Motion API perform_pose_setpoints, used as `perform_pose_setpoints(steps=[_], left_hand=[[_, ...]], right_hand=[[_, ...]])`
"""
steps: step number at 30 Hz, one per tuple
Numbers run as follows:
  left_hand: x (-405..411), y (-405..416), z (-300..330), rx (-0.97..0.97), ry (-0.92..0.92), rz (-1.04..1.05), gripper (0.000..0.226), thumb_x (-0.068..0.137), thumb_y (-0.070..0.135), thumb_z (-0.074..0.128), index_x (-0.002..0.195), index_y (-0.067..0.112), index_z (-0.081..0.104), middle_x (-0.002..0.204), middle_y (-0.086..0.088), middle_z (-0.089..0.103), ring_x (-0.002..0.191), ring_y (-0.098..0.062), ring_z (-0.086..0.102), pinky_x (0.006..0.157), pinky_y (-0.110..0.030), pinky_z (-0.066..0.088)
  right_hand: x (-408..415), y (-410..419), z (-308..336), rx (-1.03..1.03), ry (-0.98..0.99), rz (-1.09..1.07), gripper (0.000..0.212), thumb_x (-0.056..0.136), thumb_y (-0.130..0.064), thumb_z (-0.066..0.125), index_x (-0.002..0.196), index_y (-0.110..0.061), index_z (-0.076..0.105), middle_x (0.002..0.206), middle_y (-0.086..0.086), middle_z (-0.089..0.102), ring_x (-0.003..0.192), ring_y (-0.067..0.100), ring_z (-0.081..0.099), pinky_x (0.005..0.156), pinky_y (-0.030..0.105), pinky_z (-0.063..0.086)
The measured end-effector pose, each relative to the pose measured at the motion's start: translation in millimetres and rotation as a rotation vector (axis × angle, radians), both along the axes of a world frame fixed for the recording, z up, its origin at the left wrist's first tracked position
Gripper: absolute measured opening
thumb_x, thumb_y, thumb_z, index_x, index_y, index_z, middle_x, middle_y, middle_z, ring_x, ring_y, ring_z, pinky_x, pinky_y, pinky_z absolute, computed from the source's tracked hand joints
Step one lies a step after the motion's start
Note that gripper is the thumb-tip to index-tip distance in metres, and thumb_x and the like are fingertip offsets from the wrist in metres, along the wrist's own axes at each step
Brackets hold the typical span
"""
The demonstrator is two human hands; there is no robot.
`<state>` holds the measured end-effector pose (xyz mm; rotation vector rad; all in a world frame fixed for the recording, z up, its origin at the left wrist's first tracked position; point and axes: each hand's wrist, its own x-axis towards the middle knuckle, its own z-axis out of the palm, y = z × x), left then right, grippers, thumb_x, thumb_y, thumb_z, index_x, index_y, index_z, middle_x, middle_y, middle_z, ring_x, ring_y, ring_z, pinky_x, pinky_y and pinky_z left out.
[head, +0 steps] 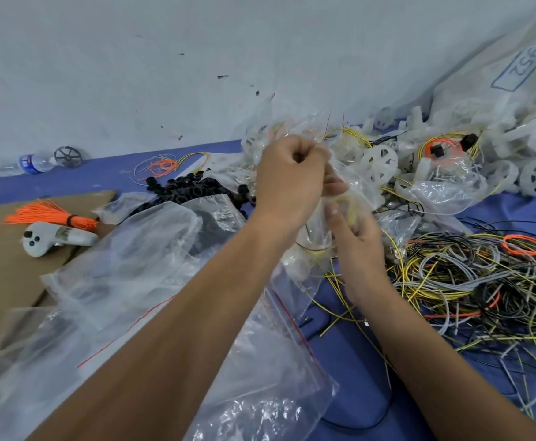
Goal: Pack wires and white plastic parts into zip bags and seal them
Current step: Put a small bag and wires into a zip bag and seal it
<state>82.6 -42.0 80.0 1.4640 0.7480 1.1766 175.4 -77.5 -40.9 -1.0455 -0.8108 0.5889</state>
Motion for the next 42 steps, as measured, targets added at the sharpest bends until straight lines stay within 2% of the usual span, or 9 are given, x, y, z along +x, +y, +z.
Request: perform_pose_setpoints(steps=[5,8,12,16,20,27,33,37,42], left_hand=[[-22.0,42.8,-0.8,0.007,0.042,0.151,0.021,0.099,0.011,0.053,0.081,0.006,0.063,0.062,0.000,0.060,0.053,-0.022,0.062,0.044,-0.024,0.046],[-36.7,65.2,-19.0,-0.301,0.001,0.233,0.024,0.102,0.019,0.054,0.080,0.011,0.058,0.068,-0.003,0.056,0.058,-0.021,0.053,0.047,-0.024,0.045],[-44.4,67.7,-53.6,-0.554,0.121,-0.192,0.070,0.100,0.068,0.040,0.127,0.010,0.066,0.111,-0.007,0.073,0.093,-0.027,0.072,0.081,-0.039,0.059],[-43.5,55.5,-67.9,-0.496,0.133,-0.411,0.065,0.097,0.067,0.050,0.138,0.019,0.063,0.134,-0.015,0.067,0.129,-0.038,0.060,0.108,-0.059,0.048],[-42.0,44.2,-77.4,-0.452,0.180,-0.326,0.046,0.090,0.040,0.074,0.127,0.014,0.068,0.117,-0.022,0.070,0.095,-0.033,0.062,0.096,-0.053,0.054],[-48.1,38.1,-93.1,-0.484,0.319,-0.416,0.010,0.085,0.023,0.081,0.084,0.020,0.072,0.065,0.008,0.059,0.058,-0.011,0.047,0.052,-0.023,0.045],[-63.8,33.0,-102.3,-0.655,0.054,-0.633,0.024,0.078,0.016,0.064,0.092,0.012,0.084,0.090,-0.008,0.078,0.078,-0.022,0.076,0.065,-0.032,0.061],[-63.1,38.7,-112.1,-0.653,-0.035,-0.451,0.029,0.083,0.035,0.076,0.104,0.014,0.080,0.108,-0.013,0.076,0.087,-0.026,0.074,0.081,-0.041,0.059],[-61.9,43.1,-122.2,-0.564,-0.077,-0.158,0.016,0.088,0.025,0.077,0.088,0.014,0.065,0.093,-0.013,0.071,0.075,-0.026,0.069,0.070,-0.037,0.057]], right_hand=[[9.3,-1.1,1.7,-0.105,0.221,0.049,0.018,0.101,-0.022,0.062,0.112,-0.012,0.070,0.095,0.000,0.077,0.090,0.016,0.073,0.080,0.037,0.058],[10.9,-3.0,7.2,-0.133,0.421,0.128,0.018,0.098,-0.024,0.065,0.112,-0.014,0.069,0.103,0.008,0.078,0.095,0.026,0.075,0.075,0.041,0.062],[15.7,-5.1,8.5,-0.194,0.255,0.168,0.018,0.098,-0.037,0.064,0.104,-0.023,0.071,0.099,-0.001,0.078,0.091,0.017,0.075,0.078,0.038,0.060],[15.0,-7.5,8.3,-0.218,0.121,0.130,0.024,0.098,-0.056,0.053,0.103,-0.042,0.071,0.096,-0.026,0.074,0.085,-0.008,0.070,0.065,0.015,0.053],[20.8,-7.4,11.6,-0.203,0.150,-0.007,0.035,0.098,-0.058,0.053,0.075,-0.037,0.069,0.070,-0.034,0.068,0.067,-0.015,0.065,0.061,0.018,0.051],[34.3,-12.7,23.6,-0.199,0.263,0.035,0.028,0.100,-0.033,0.062,0.079,-0.022,0.078,0.090,0.010,0.076,0.078,0.029,0.070,0.074,0.044,0.059],[38.2,-12.9,17.4,-0.275,0.149,0.163,0.025,0.095,-0.022,0.069,0.075,-0.012,0.079,0.070,0.006,0.074,0.058,0.018,0.068,0.054,0.025,0.055],[33.0,-9.6,9.0,-0.403,0.089,0.082,0.036,0.094,-0.039,0.070,0.081,-0.006,0.073,0.074,0.016,0.057,0.063,0.027,0.043,0.062,0.035,0.040],[38.2,-8.6,6.7,-0.429,0.082,0.059,0.029,0.095,-0.032,0.070,0.072,-0.016,0.076,0.074,0.006,0.074,0.061,0.022,0.061,0.059,0.033,0.053]])
